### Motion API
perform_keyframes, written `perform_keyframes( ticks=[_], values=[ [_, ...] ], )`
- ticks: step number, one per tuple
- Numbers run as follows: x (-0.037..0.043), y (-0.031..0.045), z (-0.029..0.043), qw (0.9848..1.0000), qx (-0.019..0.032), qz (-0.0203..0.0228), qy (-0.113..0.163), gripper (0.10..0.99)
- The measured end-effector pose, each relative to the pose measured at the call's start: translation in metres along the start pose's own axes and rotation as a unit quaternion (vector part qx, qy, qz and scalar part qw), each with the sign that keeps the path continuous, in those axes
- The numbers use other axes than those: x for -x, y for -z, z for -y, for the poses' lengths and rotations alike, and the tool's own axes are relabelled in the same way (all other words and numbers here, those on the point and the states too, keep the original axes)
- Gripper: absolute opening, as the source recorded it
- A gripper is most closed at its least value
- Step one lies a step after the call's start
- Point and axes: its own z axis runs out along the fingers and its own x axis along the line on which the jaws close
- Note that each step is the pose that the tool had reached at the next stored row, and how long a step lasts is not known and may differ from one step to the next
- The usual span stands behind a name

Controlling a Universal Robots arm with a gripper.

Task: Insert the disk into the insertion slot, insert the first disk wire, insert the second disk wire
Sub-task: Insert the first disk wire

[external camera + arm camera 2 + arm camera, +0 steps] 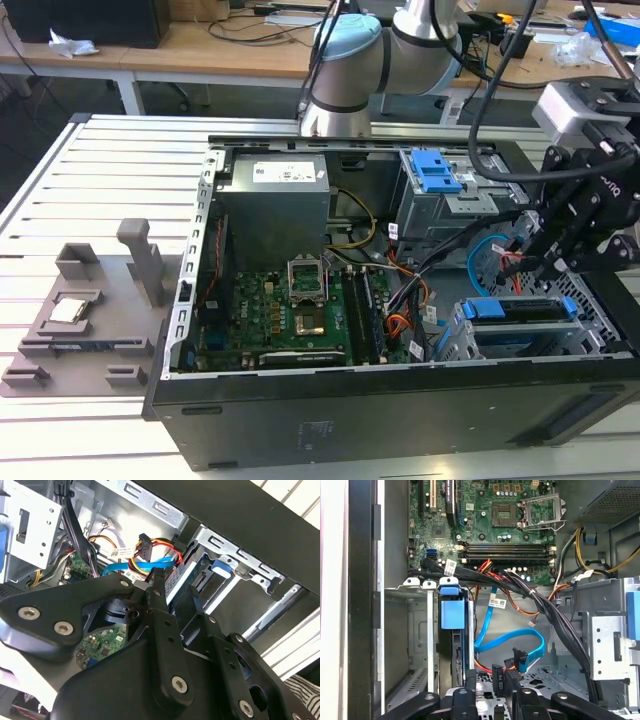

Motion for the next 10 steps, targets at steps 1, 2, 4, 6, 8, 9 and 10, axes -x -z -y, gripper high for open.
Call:
perform_keyframes(
  ticks=[1, 2, 4, 6, 8, 9, 10],
  values=[
    [0.0003, 0.0003, -0.0001, 1.0, 0.0, 0.0, 0.001, 0.361],
    [0.0013, 0.0002, -0.0001, 1.0, 0.0001, 0.0, 0.002, 0.361],
    [0.0026, -0.0007, -0.0001, 1.0, 0.0001, 0.0001, 0.003, 0.361],
    [0.0025, -0.0025, 0.0001, 1.0, 0.0004, -0.0002, 0.008, 0.361],
    [0.0024, -0.004, 0.0001, 0.9997, 0.0011, -0.0022, 0.025, 0.361],
    [0.0024, -0.0041, 0.0001, 0.9994, 0.0016, -0.0036, 0.035, 0.361],
    [0.0024, -0.0042, 0.0001, 0.9991, 0.0019, -0.0048, 0.042, 0.361]
  ],
)
